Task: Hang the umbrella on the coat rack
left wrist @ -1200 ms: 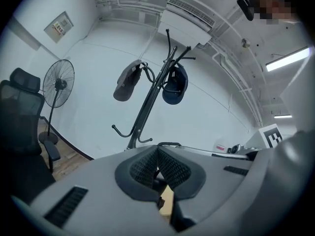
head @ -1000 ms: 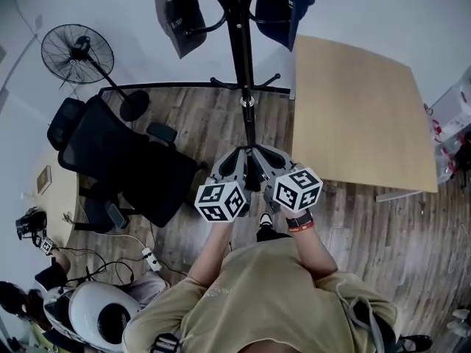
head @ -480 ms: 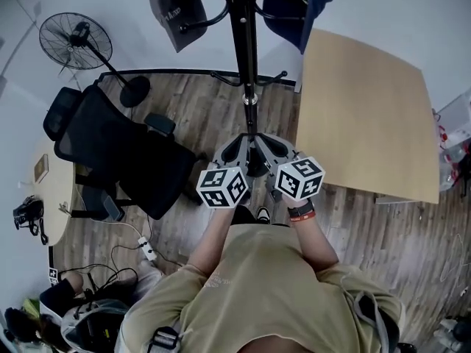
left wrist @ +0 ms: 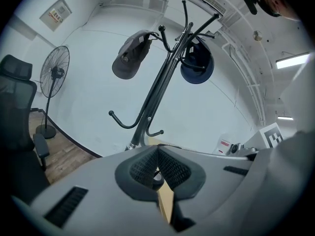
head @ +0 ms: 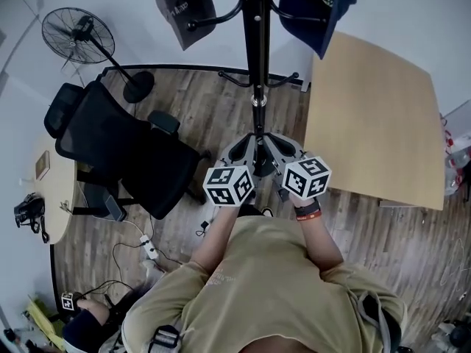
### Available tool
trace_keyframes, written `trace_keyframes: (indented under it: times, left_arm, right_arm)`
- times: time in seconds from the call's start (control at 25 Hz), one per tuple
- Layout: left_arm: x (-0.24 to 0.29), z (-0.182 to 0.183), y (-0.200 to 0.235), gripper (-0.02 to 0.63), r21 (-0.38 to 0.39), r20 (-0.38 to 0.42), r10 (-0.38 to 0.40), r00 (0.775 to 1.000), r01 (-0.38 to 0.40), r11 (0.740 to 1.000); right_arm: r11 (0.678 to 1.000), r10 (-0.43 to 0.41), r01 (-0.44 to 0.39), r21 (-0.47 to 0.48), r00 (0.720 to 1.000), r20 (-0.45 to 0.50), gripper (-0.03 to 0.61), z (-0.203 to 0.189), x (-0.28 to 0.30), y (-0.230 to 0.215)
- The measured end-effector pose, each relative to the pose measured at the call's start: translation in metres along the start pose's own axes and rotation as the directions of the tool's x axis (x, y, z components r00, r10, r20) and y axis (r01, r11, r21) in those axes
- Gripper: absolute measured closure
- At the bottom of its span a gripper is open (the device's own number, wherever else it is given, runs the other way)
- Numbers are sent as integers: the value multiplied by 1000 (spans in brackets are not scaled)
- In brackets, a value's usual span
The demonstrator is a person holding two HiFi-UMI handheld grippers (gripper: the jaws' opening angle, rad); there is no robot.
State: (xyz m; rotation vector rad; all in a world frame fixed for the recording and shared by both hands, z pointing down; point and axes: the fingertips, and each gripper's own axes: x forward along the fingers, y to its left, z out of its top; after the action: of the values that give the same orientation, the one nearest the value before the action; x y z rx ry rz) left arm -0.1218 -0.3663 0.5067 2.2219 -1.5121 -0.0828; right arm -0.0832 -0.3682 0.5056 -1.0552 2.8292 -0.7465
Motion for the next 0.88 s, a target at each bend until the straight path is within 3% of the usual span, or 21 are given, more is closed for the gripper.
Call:
trace_keyframes:
  times: [0.88]
  left_arm:
    - [32,-7,20,591,9,-26,-12,1000,13,1000]
  right_arm:
    - [998,-49,49,26,999,-8,560,-2,23,-37]
